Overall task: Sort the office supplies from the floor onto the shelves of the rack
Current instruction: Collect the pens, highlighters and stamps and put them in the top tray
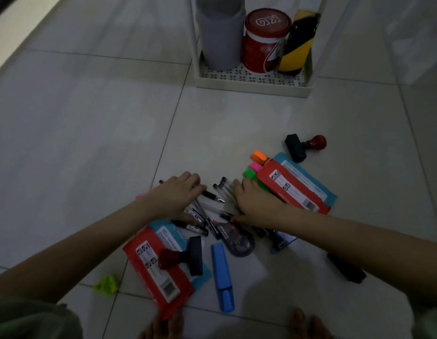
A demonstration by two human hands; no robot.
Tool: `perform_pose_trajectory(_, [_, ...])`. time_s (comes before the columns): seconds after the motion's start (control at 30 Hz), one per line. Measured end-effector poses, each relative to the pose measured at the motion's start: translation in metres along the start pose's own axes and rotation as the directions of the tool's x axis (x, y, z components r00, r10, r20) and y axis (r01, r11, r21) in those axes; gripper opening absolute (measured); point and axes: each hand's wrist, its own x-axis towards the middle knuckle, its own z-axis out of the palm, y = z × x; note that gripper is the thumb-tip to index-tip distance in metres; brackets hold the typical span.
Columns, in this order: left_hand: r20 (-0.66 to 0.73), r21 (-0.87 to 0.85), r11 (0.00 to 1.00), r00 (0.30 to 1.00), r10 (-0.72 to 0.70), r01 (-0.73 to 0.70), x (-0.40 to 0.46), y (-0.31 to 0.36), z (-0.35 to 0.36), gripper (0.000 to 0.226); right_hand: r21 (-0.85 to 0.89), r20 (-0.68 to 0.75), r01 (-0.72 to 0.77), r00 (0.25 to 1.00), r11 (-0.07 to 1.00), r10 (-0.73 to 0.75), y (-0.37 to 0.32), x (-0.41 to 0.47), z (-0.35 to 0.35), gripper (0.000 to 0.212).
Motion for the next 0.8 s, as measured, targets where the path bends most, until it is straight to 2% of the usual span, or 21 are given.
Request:
perform_pose_trajectory(0.07, [0.08,-0.024,1.0,0.997,-0.006,0.008,0.004,-0.002,-0.004,0.096,0.054,0.015,-0.03,0.999,0.998,0.03,-0.002,0.001,-0.003,0.08])
perform_pose_trajectory(0.13, [0.193,-0.013,0.999,0.981,-0.029,0.033,0.005,-0.003,-0.005,0.102,0.151,0.02,-0.066,0.998,0.986,0.064,0.0,0.002,-0.002,0.065])
perform_pose_trajectory(0.2, [0.21,0.012,0.999,0.977,-0.034,0.032,0.002,-0.001,-0.006,0.105,0.242,0.032,-0.094,0.996,0.966,0.089,0.0,0.001,0.001,0.059])
perform_pose_trajectory(0.23, [0.193,0.008,0.999,0.98,-0.039,0.038,0.0,-0.001,-0.005,0.103,0.27,0.032,-0.094,0.996,0.958,0.088,-0.002,0.001,0.003,0.057])
perform_pose_trajectory(0.37, [-0.07,0.067,0.994,0.993,0.095,-0.09,-0.002,-0.004,0.011,0.077,0.319,0.017,-0.064,0.998,0.946,0.062,-0.006,-0.001,0.008,0.048])
perform_pose_trajectory(0.47, [-0.181,0.065,0.987,0.971,0.159,-0.15,0.001,-0.002,0.022,0.064,0.358,0.001,-0.046,0.999,0.933,0.049,-0.005,-0.004,0.011,0.055])
perform_pose_trajectory(0.6, [-0.279,0.13,0.974,0.936,0.215,-0.185,0.005,-0.001,0.024,0.068,0.355,0.014,-0.069,0.998,0.932,0.069,-0.004,-0.005,0.017,0.059])
perform_pose_trajectory(0.8, [-0.319,0.176,0.968,0.92,0.229,-0.18,0.011,-0.001,0.026,0.061,0.354,-0.016,-0.066,0.997,0.933,0.077,-0.002,-0.008,0.018,0.042])
